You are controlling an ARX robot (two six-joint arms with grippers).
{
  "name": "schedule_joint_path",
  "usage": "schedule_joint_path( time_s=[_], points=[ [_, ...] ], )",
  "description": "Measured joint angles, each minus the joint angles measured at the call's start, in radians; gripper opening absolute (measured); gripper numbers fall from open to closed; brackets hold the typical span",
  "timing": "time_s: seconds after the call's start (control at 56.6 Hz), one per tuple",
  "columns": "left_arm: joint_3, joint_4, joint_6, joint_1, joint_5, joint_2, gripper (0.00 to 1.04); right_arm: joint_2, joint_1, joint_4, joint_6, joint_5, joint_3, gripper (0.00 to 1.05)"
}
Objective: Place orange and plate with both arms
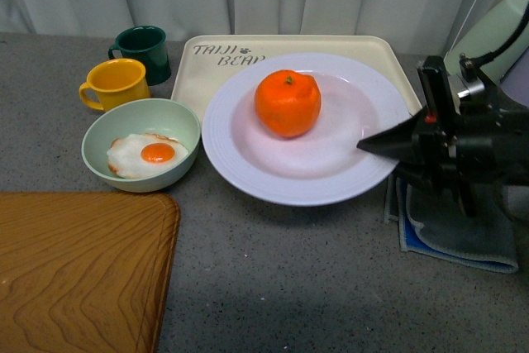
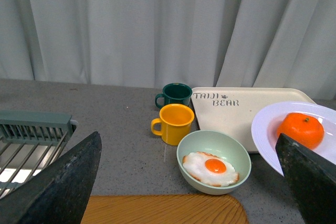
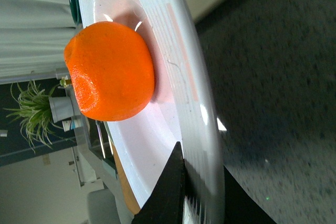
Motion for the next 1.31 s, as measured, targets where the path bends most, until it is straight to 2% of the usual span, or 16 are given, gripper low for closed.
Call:
schedule_joint_path(
  time_s=[0.212,0.406,0.548,0.689,1.025,1.237,1.308],
  points=[
    [0.0,0.0,0.0,0.0,0.0,0.0,0.98,0.178,0.0,-0.17,0.033,0.025,0.346,0.04],
    [0.0,0.0,0.0,0.0,0.0,0.0,0.98,0.295,0.0,-0.359,-0.011,0.072,0.594,0.04],
    [0.0,0.0,0.0,0.0,0.0,0.0,0.98,0.357,0.0,-0.473,-0.06,0.098,0.71,0.04],
    [0.0,0.0,0.0,0.0,0.0,0.0,0.98,0.371,-0.002,-0.503,-0.102,0.119,0.746,0.04],
    [0.0,0.0,0.0,0.0,0.0,0.0,0.98,0.32,-0.002,-0.489,-0.273,0.203,0.626,0.51],
    [0.0,0.0,0.0,0.0,0.0,0.0,0.98,0.146,-0.003,-0.499,-0.484,0.335,0.464,0.83],
    [0.0,0.0,0.0,0.0,0.0,0.0,0.98,0.076,-0.002,-0.459,-0.573,0.389,0.385,0.94]
  ],
)
